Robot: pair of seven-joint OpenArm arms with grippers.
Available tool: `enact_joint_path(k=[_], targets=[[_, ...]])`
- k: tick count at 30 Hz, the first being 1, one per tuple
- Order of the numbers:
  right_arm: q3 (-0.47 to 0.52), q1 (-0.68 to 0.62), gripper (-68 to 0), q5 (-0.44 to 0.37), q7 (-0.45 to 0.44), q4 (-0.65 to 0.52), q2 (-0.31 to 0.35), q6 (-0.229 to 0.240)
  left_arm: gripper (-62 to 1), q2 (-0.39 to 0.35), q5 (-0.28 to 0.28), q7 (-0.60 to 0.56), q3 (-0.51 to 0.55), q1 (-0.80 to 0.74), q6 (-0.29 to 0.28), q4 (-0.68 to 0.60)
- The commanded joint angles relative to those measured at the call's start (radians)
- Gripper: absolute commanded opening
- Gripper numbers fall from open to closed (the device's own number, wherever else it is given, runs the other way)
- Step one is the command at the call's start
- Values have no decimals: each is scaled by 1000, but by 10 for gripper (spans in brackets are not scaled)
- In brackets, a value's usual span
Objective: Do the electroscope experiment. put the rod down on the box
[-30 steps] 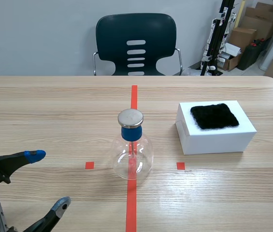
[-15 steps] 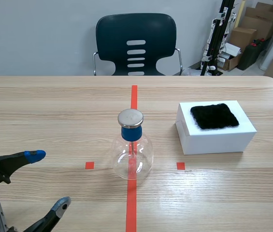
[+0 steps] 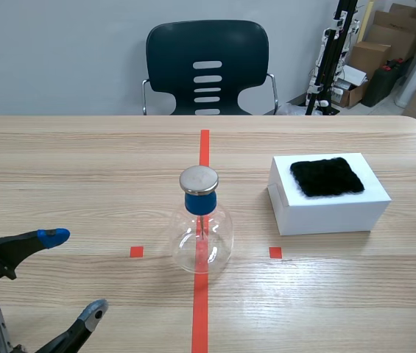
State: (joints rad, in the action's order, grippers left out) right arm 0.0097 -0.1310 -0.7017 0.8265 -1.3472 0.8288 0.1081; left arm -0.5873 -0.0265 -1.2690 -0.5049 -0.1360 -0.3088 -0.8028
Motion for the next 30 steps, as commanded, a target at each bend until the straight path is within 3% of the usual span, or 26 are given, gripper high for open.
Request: enact_joint_path(k=[1, 5, 9, 14, 23, 30], targets=[[-14, 48, -669, -14, 5, 8, 33, 18, 14, -3, 6, -18, 0, -2, -1, -13], [-74, 106, -669, -44, 24, 62, 32, 60, 14, -3, 6, -18, 0, -2, -1, -13], [-109, 151, -669, -67, 53, 101, 27, 70, 14, -3, 6, -18, 0, -2, -1, -13], [-122, 186, -669, -71, 90, 149, 7, 75, 14, -3, 6, -17, 0, -2, -1, -13], [-122, 265, -669, -72, 92, 256, -61, 148, 14, -3, 6, -18, 0, -2, -1, -13], [-151, 284, -669, -69, 95, 290, -104, 154, 14, -3, 6, -17, 0, -2, -1, -13]])
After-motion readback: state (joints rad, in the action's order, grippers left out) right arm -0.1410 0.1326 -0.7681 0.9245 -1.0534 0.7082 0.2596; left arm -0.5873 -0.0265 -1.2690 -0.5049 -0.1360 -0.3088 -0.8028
